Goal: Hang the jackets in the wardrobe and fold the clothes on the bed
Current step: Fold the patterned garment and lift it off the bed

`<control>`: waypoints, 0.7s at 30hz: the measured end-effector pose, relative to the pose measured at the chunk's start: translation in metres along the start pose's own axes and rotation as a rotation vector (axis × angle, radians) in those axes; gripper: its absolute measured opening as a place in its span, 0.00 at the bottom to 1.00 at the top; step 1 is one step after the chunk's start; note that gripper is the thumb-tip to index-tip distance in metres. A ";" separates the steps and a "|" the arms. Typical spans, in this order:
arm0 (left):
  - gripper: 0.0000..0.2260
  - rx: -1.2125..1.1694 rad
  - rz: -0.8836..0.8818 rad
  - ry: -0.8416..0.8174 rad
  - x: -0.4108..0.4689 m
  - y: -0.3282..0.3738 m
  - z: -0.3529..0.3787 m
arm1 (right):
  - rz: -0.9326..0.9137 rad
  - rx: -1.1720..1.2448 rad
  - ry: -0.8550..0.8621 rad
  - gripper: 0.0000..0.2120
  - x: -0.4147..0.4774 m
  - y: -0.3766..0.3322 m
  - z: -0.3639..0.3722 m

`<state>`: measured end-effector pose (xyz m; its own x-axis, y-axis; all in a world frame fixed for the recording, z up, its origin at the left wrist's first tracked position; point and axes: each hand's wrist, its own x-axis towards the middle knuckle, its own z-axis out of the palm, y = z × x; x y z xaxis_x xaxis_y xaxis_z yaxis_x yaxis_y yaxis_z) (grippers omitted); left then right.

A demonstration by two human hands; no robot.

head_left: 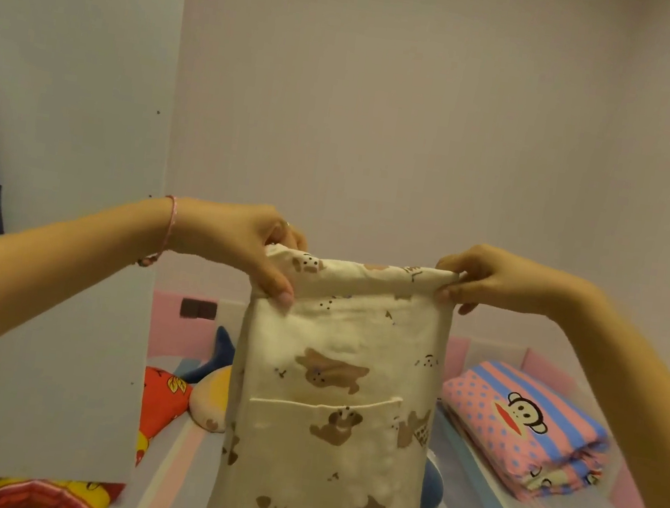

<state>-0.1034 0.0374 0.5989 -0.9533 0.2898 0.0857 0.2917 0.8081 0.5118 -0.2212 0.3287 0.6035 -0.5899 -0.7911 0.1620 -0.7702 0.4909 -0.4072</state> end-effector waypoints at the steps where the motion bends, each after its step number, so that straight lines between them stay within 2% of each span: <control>1: 0.05 0.046 -0.034 -0.016 0.007 -0.004 0.001 | 0.026 -0.004 -0.029 0.10 0.009 0.007 0.005; 3: 0.10 0.145 -0.125 0.021 0.034 -0.020 0.006 | 0.094 -0.043 -0.037 0.08 0.036 0.030 0.021; 6: 0.12 0.294 -0.267 0.177 0.081 -0.057 0.020 | 0.173 -0.070 0.028 0.07 0.080 0.064 0.046; 8: 0.06 0.384 -0.316 0.279 0.108 -0.077 0.025 | 0.207 -0.106 0.149 0.09 0.108 0.081 0.056; 10: 0.06 0.456 -0.344 0.412 0.132 -0.089 0.022 | 0.216 -0.226 0.305 0.12 0.135 0.092 0.059; 12: 0.03 0.521 -0.321 0.567 0.150 -0.093 0.008 | 0.188 -0.305 0.501 0.11 0.157 0.098 0.055; 15: 0.05 0.594 -0.224 0.771 0.172 -0.093 -0.024 | 0.101 -0.236 0.750 0.11 0.176 0.095 0.031; 19: 0.17 0.758 -0.035 0.847 0.175 -0.079 -0.050 | -0.030 -0.378 0.871 0.14 0.172 0.085 0.000; 21: 0.18 0.769 0.037 0.855 0.168 -0.076 -0.042 | -0.052 -0.434 0.880 0.13 0.163 0.087 -0.001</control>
<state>-0.2890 0.0035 0.6103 -0.5994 0.1146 0.7922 0.0112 0.9908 -0.1348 -0.3848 0.2429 0.5955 -0.3876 -0.3474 0.8538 -0.7186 0.6941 -0.0438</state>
